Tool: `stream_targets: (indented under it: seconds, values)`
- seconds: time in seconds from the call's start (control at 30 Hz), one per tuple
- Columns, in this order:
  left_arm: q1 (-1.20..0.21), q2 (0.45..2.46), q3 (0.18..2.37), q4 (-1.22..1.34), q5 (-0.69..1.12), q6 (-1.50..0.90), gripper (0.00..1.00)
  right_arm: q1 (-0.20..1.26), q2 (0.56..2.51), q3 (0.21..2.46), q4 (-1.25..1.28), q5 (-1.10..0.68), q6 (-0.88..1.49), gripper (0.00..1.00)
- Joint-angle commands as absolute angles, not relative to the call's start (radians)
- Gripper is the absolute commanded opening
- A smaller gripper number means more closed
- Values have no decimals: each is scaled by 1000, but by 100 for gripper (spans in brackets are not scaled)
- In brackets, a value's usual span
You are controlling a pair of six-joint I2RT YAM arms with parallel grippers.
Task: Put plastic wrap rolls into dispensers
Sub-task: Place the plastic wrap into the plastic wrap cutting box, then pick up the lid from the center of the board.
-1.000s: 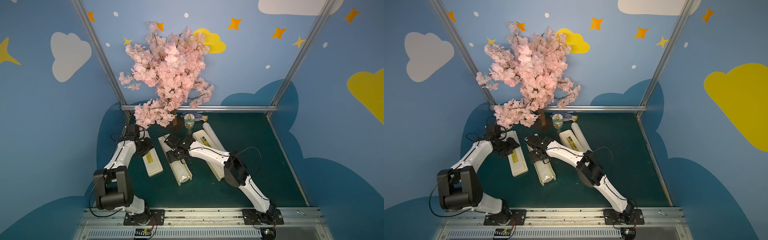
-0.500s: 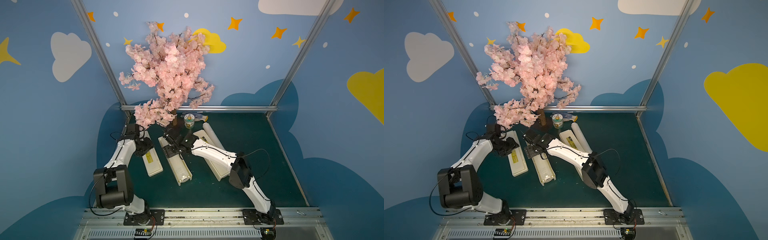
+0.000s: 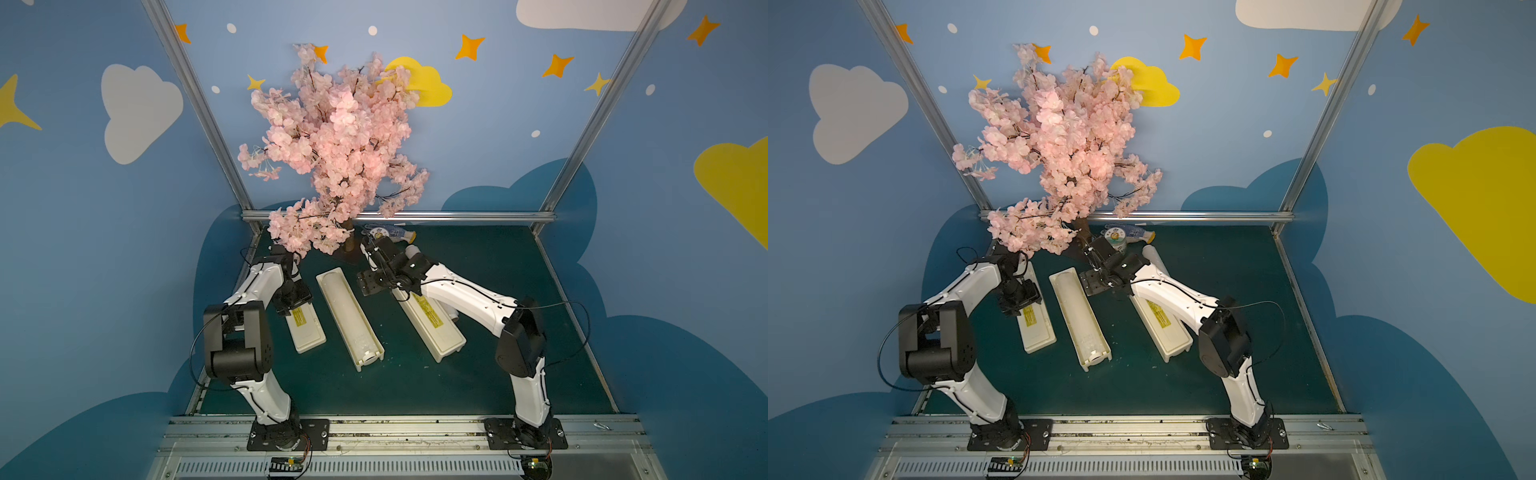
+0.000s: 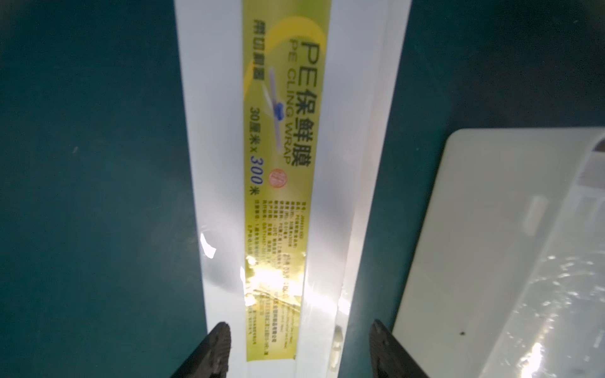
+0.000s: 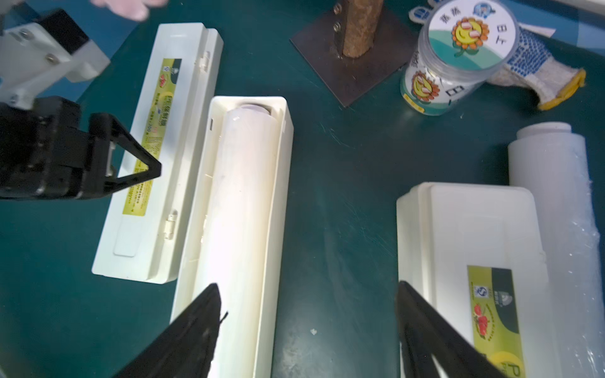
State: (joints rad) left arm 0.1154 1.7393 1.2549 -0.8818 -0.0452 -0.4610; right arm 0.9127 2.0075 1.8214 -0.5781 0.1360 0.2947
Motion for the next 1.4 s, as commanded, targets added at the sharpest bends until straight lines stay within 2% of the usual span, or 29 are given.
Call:
stream_targets:
  seconds: [0.0,0.1,0.17,0.2,0.23,0.57,0.93,1.37]
  values:
    - [115,1759,1273,-951,-127,-467,69,876,1940,1738,-477,69,287,83]
    - [111,1776,1277,-953,-115,-455,71,843,1916,1688,-446,38,288,82]
    - [102,1776,1263,-926,-90,-446,77,825,1907,1665,-431,20,288,83]
    - [98,1783,1261,-919,-71,-438,97,816,1904,1656,-425,8,294,83]
    - [94,1796,1265,-921,-59,-437,98,808,1901,1651,-425,-3,301,83]
    - [84,1839,1247,-932,-98,-436,97,738,1891,1634,-455,-146,319,83]
    - [89,1827,1104,-786,-32,-478,95,730,1892,1635,-464,-153,319,83]
    - [89,1894,1099,-756,-16,-447,96,730,1908,1657,-483,-173,333,83]
